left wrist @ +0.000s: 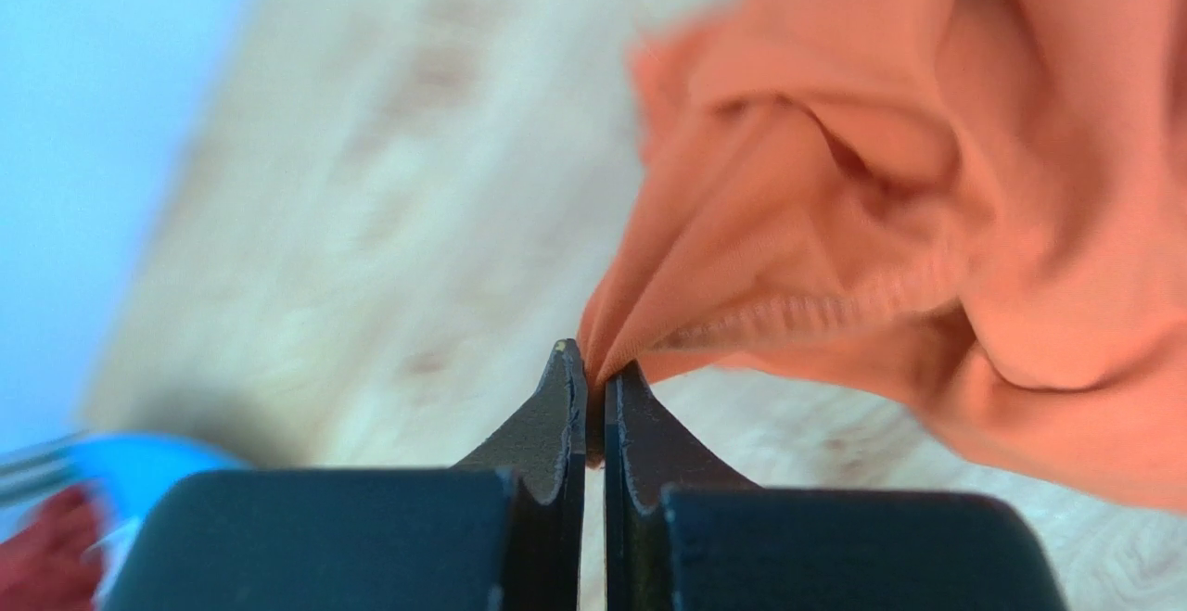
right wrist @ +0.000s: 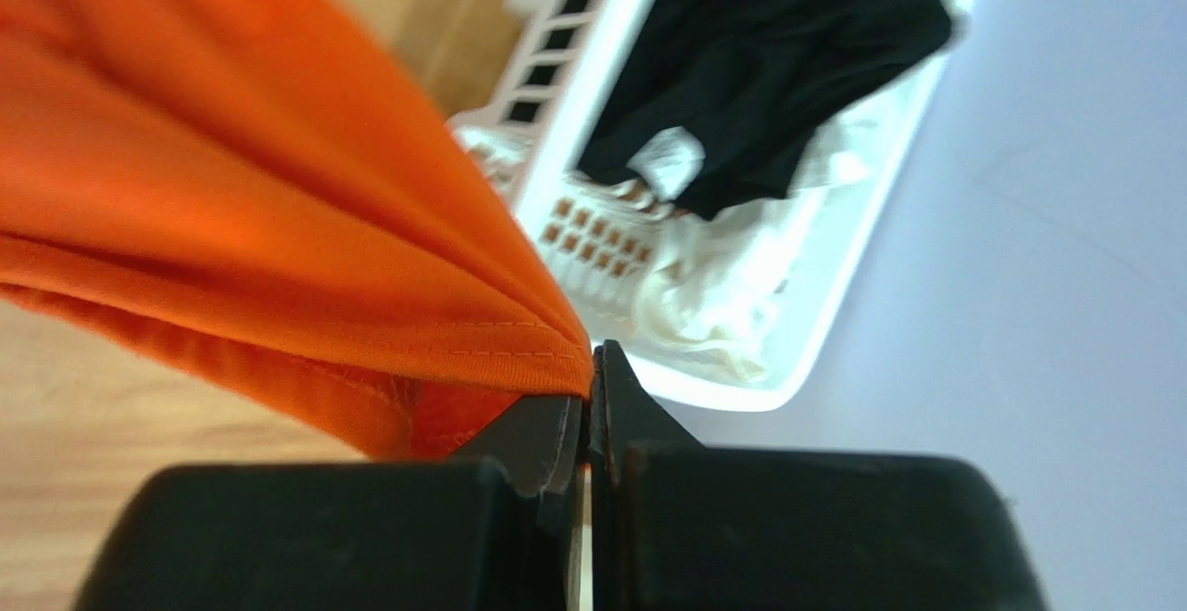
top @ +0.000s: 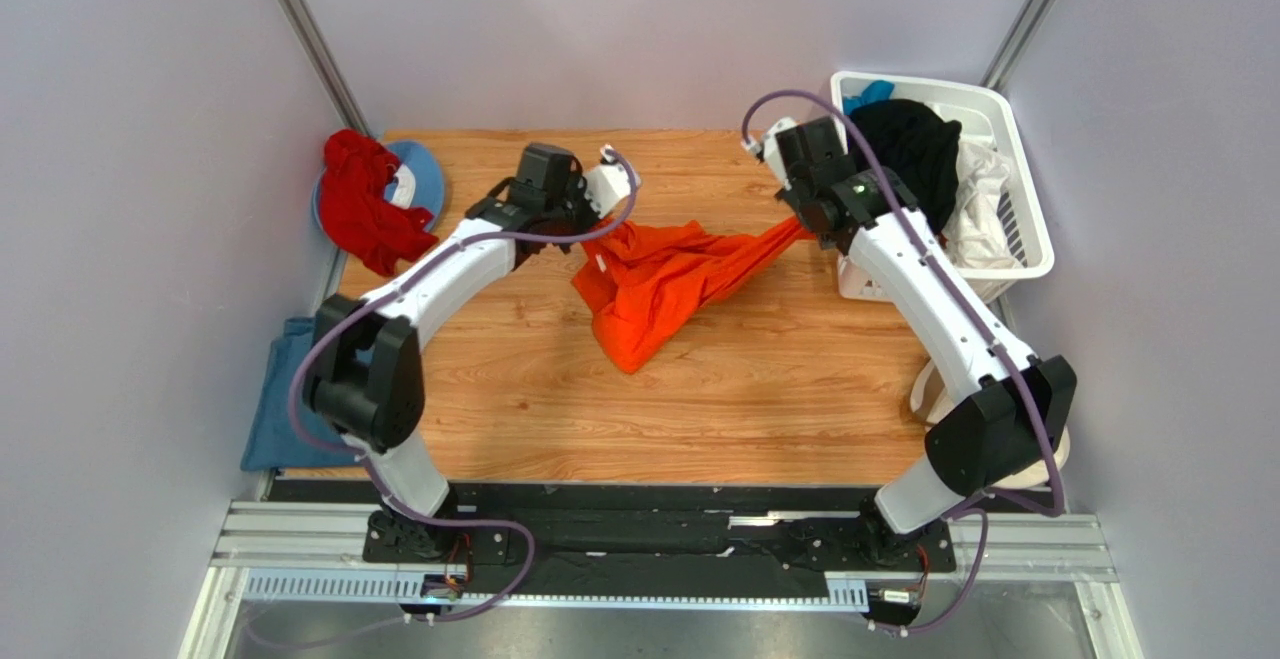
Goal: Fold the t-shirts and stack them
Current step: Flatten the tshirt out
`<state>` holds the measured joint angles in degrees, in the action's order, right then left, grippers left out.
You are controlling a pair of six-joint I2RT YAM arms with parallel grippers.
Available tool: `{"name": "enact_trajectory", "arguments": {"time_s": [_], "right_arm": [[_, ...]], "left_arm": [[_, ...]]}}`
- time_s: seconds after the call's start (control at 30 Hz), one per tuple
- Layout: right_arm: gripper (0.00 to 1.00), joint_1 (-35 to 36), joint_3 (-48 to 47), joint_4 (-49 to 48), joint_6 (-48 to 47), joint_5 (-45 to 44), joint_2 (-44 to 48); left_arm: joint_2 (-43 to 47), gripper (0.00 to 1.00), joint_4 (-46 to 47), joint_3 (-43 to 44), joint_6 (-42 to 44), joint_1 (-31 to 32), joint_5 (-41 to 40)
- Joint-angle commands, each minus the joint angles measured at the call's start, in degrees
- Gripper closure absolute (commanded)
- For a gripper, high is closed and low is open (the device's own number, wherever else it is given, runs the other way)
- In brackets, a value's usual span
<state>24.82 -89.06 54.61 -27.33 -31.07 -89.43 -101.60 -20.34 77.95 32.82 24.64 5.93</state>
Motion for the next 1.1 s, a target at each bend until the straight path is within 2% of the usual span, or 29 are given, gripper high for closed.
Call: {"name": "enact_trajectory", "arguments": {"time_s": [0.0,0.33,0.63,0.83,1.07], "right_arm": [[1.00,-4.2,-12.3,-1.6,-3.7,-4.2,1.4],[1.00,-8.1,-24.1,-0.6,-8.4,-3.7,0.9],[1.00,-10.2,-28.6,-4.1,-11.9,-1.6,-0.7],[1.00,-11.1,-33.7,-6.6,-14.8,-0.8,-5.1],[1.00,-11.7,-38.6,-11.5,-17.4,-0.1,-11.1]], "left_arm": [[11.3,1.00,4.0,4.6,-4.3,-2.8,-8.1],[19.0,1.00,1.4,9.8,-3.2,-6.6,-14.7],[20.8,1.00,1.6,12.9,-1.8,-7.2,-18.3],[17.0,1.00,1.4,19.9,-1.5,-9.0,-21.3],[6.0,1.00,1.3,32.6,-1.1,-11.5,-23.2]]}}
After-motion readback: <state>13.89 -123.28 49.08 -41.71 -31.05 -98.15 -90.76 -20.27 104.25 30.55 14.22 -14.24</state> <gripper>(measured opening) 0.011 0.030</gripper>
